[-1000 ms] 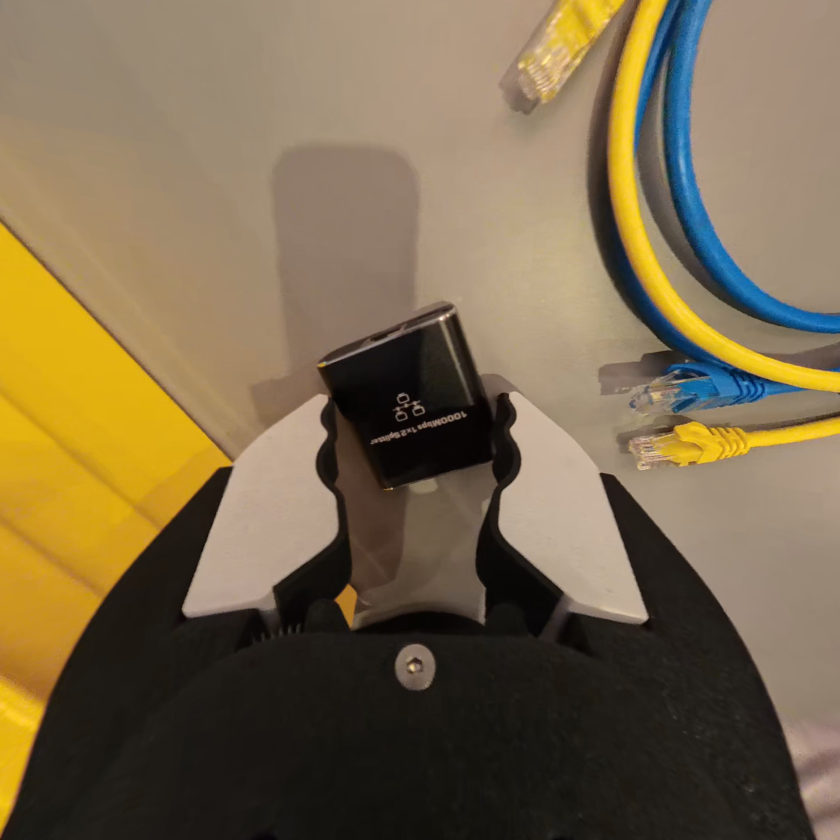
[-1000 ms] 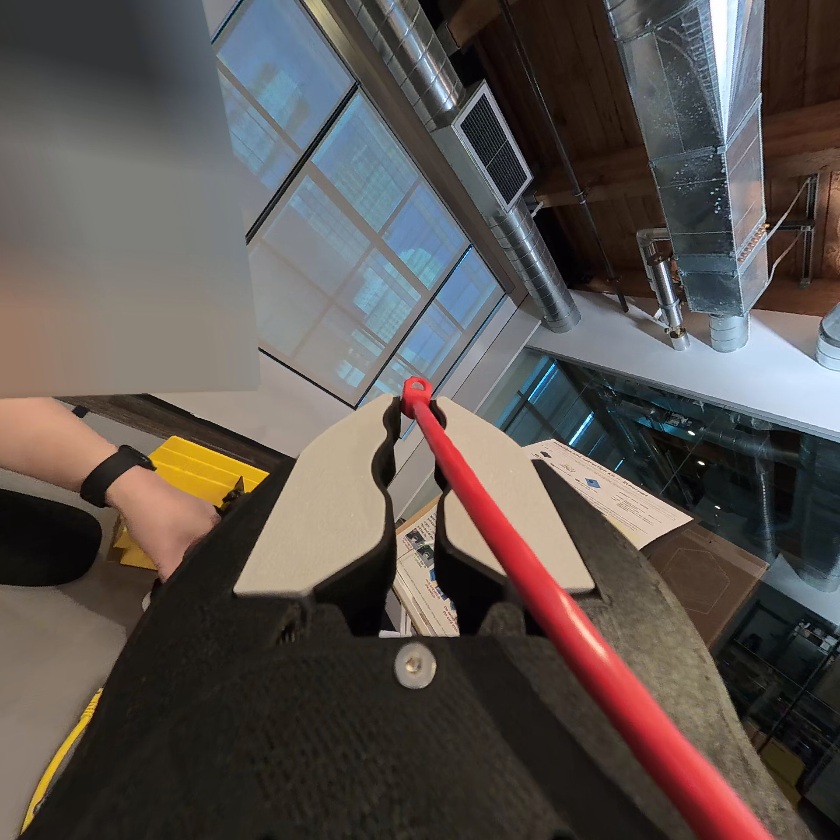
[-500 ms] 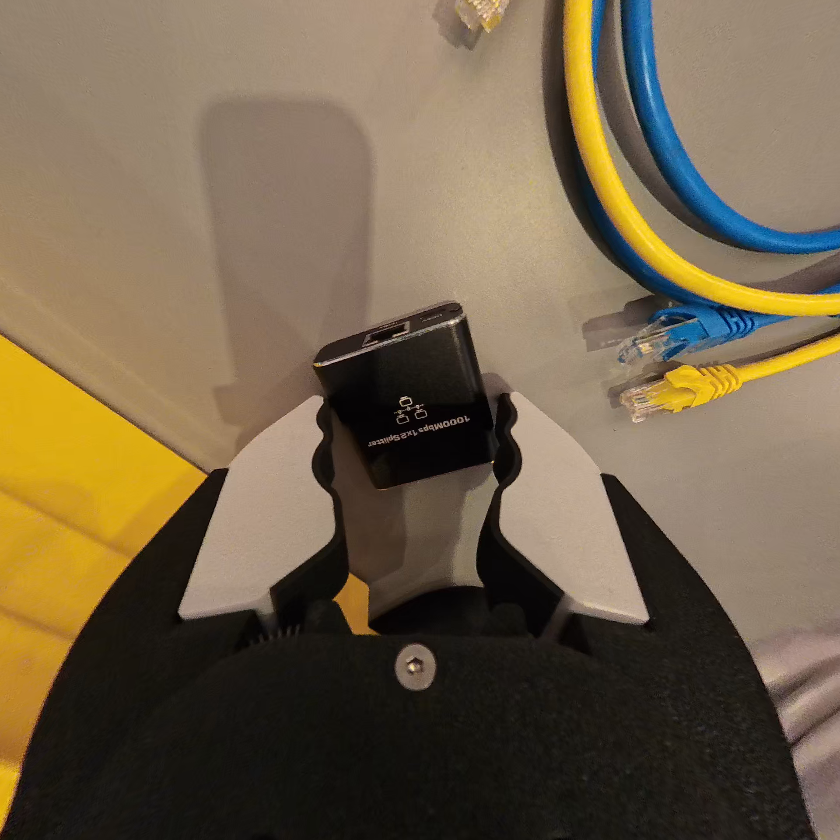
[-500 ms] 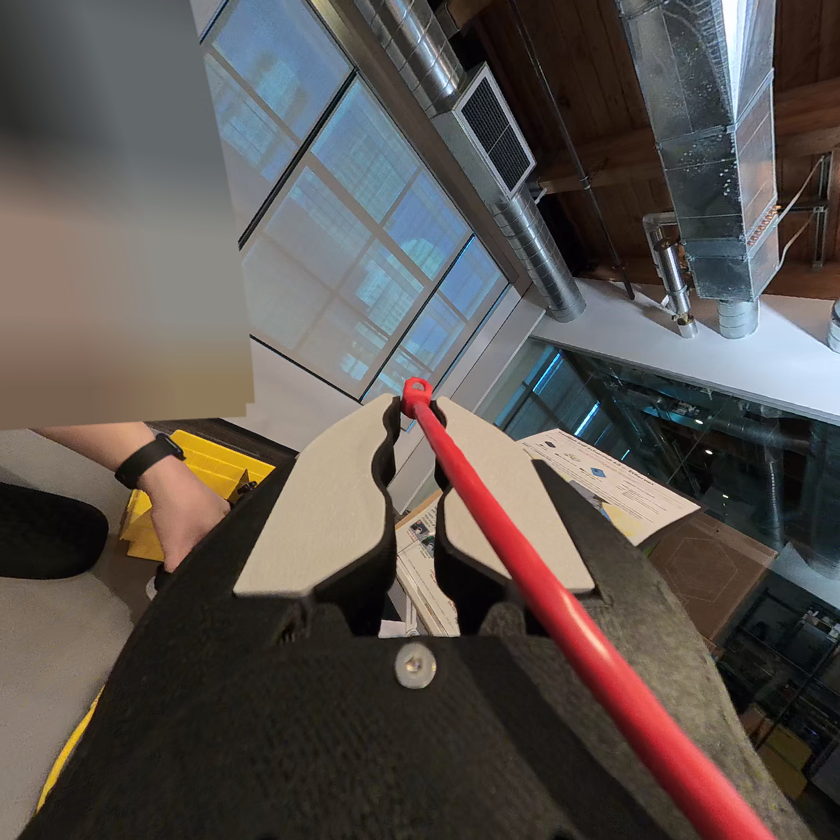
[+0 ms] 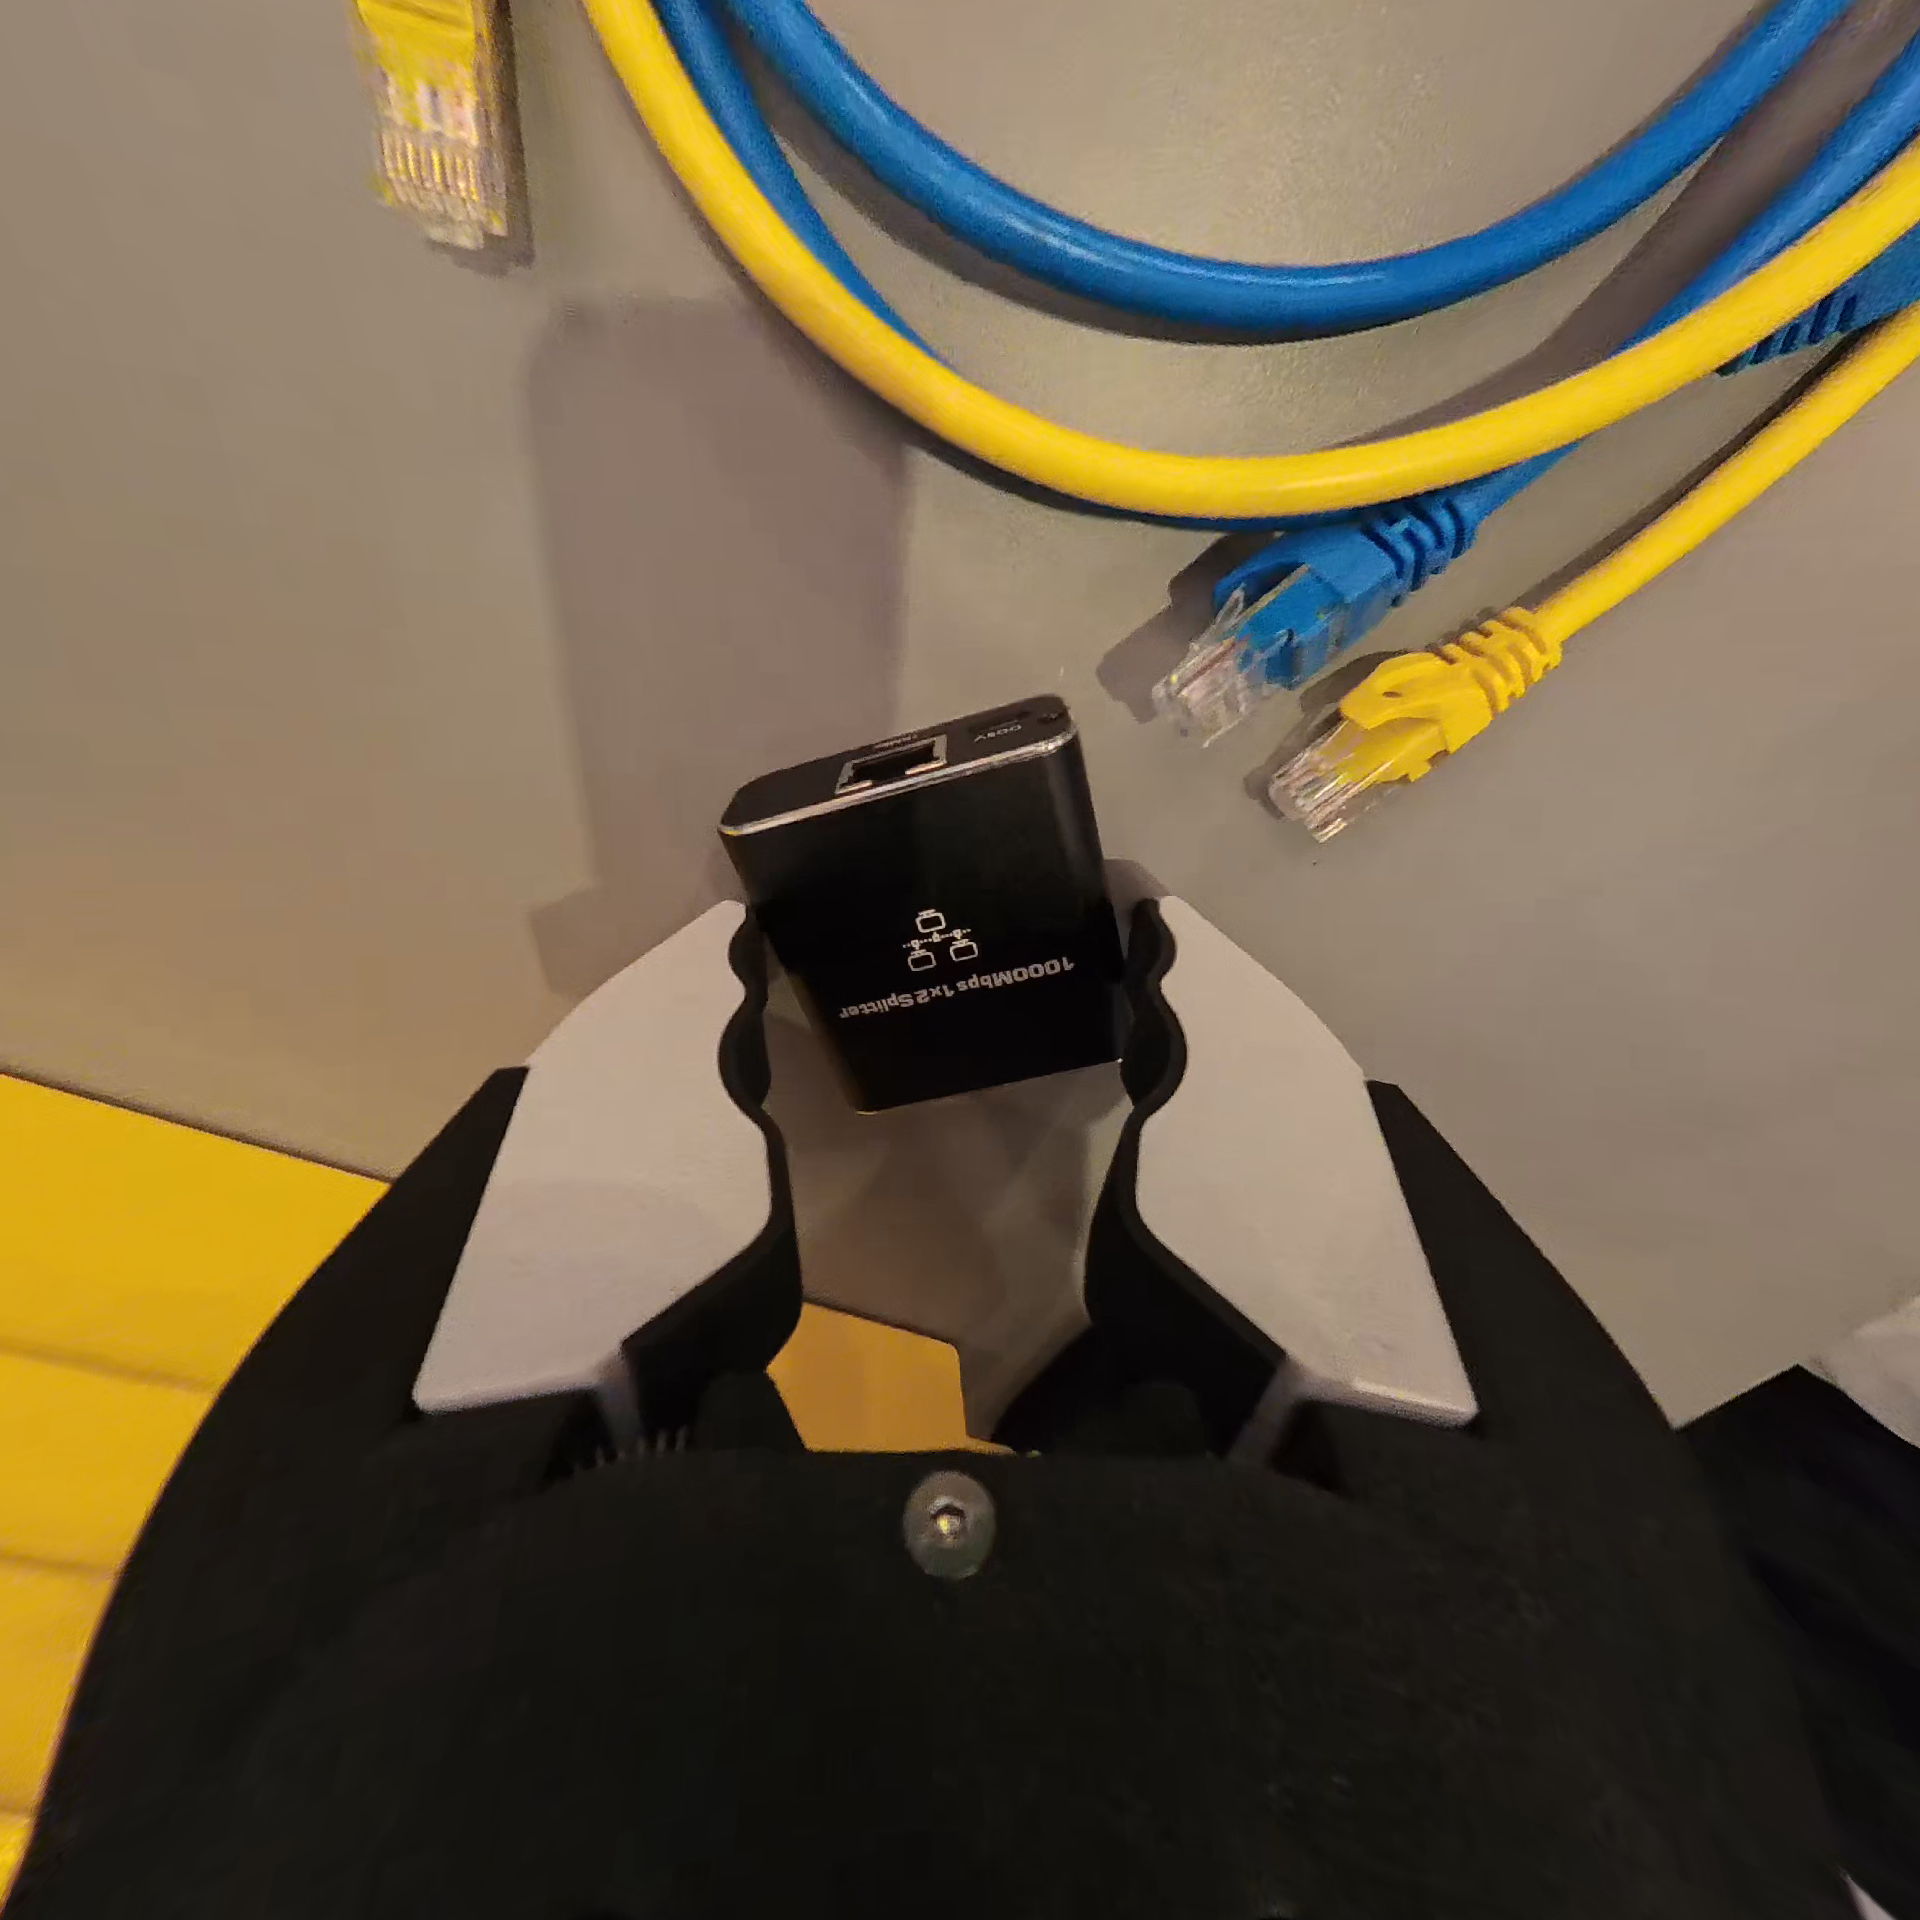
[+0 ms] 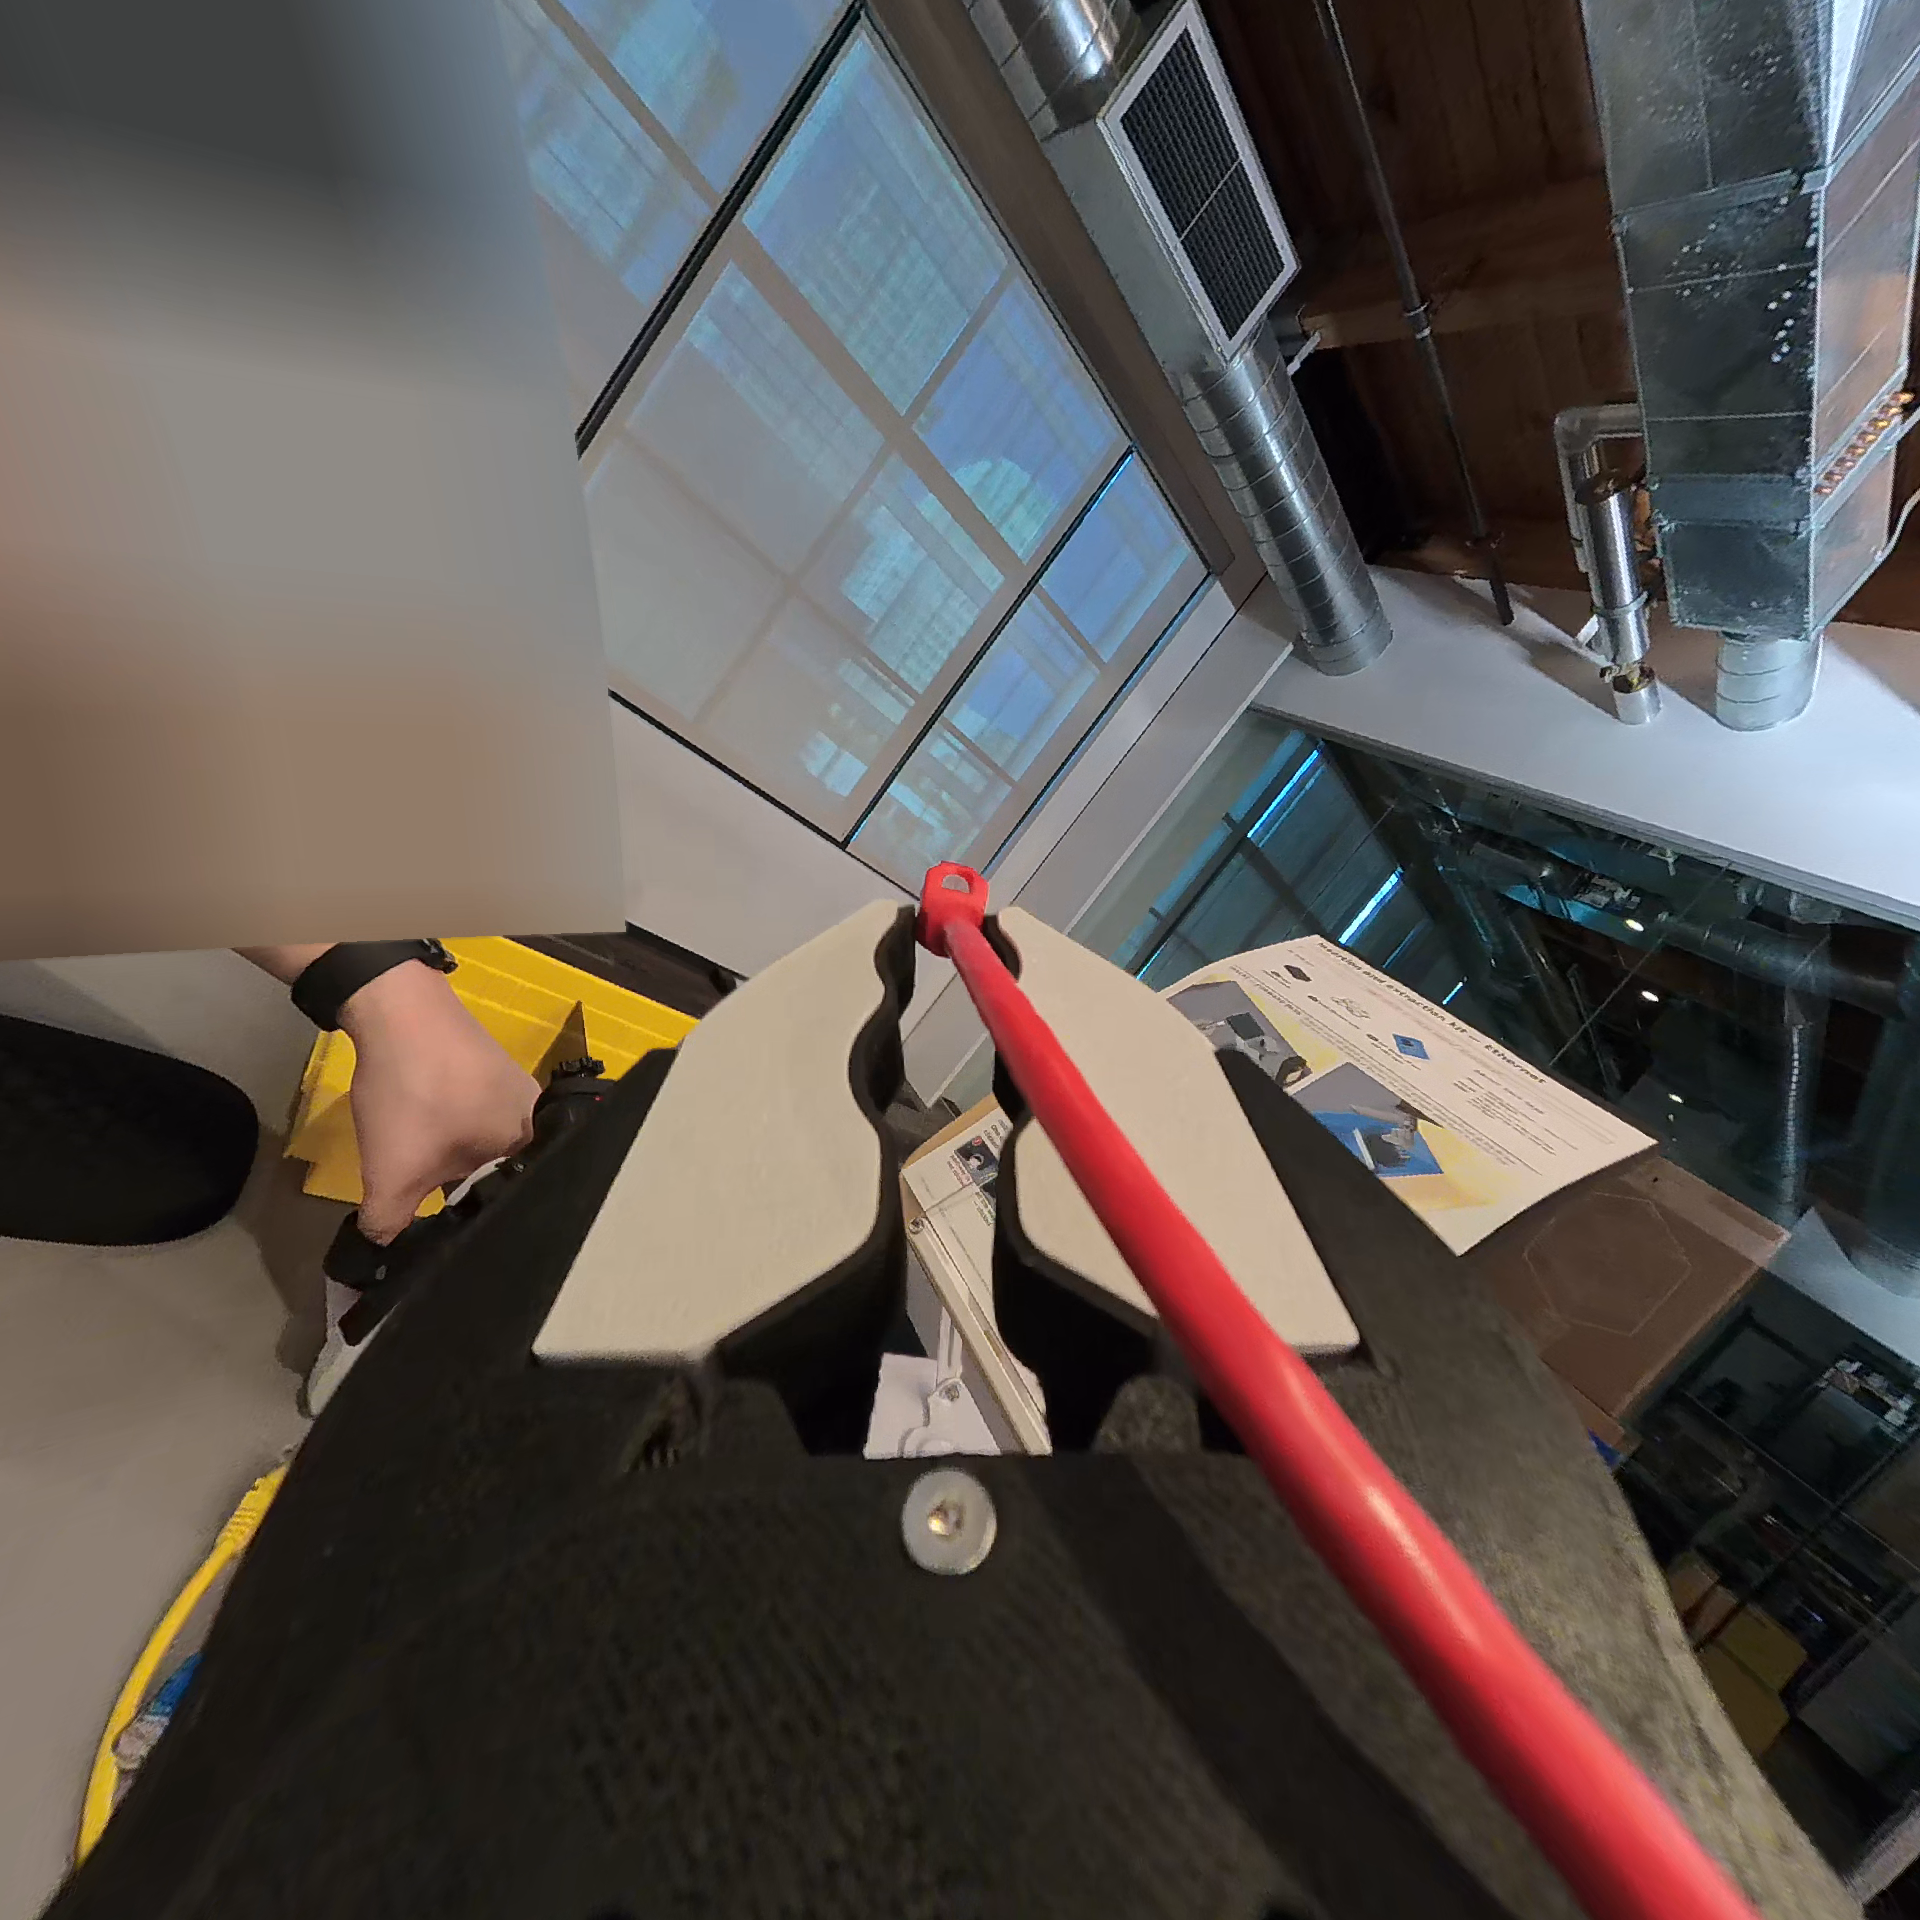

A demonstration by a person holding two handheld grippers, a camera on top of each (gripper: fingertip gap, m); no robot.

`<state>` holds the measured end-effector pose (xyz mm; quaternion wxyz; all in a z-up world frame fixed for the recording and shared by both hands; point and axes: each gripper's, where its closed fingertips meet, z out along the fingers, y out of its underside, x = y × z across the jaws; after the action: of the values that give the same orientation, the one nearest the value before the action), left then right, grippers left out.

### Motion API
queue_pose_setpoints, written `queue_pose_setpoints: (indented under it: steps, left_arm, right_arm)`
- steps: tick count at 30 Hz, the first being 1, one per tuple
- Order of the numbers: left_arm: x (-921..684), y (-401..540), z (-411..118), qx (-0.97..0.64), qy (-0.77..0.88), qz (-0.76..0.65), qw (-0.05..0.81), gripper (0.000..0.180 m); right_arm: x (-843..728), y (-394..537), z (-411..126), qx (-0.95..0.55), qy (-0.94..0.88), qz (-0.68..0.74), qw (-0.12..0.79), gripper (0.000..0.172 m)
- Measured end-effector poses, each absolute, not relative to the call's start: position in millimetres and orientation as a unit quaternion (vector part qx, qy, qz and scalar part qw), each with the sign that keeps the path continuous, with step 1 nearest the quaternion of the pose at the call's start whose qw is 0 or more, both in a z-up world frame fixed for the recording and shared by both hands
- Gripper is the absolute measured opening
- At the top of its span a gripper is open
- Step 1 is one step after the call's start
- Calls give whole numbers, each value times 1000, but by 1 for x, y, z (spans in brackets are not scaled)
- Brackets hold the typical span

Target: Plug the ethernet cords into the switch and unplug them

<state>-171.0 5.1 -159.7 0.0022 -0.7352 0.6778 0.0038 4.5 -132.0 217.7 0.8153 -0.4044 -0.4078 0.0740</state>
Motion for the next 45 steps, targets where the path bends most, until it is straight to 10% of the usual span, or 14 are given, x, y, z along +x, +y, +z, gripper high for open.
queue_pose_setpoints:
  steps: [17, 45]
  left_arm:
    - [-164, 16, -148, -738, 672, 23, 68, 64]
    - [-121, -54, 65, -346, 827, -219, 387, 64]
  right_arm:
    - [10, -128, 215, -416, -404, 65, 812, 13]
    - [-84, -90, 161, -482, -504, 229, 679, 13]
